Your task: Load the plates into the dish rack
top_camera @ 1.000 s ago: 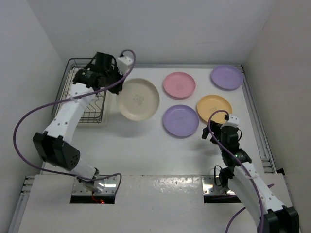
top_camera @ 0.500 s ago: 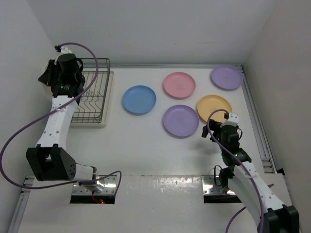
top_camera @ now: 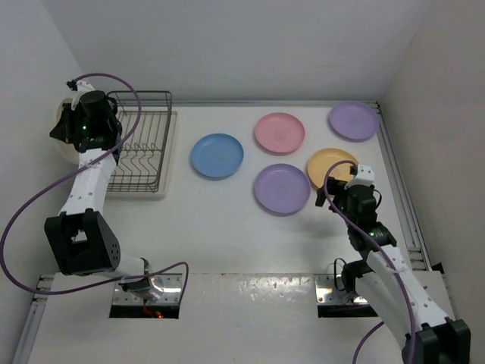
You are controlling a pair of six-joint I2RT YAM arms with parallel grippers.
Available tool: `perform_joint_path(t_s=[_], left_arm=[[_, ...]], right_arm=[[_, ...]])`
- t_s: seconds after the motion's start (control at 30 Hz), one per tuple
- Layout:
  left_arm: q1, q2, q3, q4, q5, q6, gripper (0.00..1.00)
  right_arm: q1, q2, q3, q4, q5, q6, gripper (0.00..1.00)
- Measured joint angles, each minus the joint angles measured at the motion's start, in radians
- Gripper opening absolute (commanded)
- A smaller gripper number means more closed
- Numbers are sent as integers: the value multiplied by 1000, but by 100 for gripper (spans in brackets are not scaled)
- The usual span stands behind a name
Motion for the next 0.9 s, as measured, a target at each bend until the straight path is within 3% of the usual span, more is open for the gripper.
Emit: perform_joint_path(t_s=[0.27, 0.53, 0.83, 0.9], left_arm=[[-39, 3, 0, -106, 18, -109, 0], [-43, 6, -133, -10, 14, -80, 0], [-55, 17, -160, 3, 19, -99, 0], [-55, 27, -167, -5, 27, -115, 6]], right_arm=[[0, -40, -1, -27, 14, 11, 100], [0, -63, -10, -30, 31, 11, 100], [0, -122, -36, -54, 40, 12, 100], [0, -123, -37, -54, 40, 13, 100]])
